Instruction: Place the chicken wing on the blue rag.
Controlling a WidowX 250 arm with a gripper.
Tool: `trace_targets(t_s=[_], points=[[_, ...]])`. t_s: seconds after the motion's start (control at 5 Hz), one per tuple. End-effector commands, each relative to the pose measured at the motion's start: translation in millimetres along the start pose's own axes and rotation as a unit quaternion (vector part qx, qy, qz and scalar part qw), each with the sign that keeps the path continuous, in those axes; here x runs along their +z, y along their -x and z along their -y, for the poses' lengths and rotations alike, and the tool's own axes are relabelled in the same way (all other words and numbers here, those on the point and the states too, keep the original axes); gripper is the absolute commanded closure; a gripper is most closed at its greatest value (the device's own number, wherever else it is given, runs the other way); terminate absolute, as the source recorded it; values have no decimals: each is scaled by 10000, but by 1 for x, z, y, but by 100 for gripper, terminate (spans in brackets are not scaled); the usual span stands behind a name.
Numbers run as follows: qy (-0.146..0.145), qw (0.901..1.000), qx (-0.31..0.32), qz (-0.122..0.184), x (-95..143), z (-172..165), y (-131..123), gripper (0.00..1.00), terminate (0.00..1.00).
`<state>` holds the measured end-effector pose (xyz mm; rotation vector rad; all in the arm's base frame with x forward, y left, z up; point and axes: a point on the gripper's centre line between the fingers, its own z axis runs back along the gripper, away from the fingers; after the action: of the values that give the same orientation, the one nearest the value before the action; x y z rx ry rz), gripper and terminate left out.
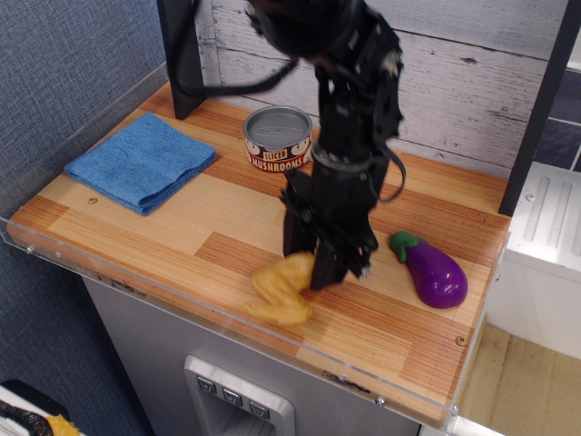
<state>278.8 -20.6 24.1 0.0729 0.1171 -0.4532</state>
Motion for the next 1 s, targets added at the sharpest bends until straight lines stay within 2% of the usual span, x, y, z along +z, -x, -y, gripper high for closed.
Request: trace_targets(t_s=[0.0, 0.2, 0.4, 0.6, 0.8], points=[[-205, 9915, 1243, 340, 34, -51, 26, 100, 0], [-299, 9847, 1678, 366, 36, -83, 38, 100, 0], [-406, 9722, 2262, 438, 43, -116, 53, 100, 0], [-828, 9650, 2439, 505, 47, -139, 63, 100, 0], [-963, 9546, 2780, 468, 42, -163, 70, 100, 0]])
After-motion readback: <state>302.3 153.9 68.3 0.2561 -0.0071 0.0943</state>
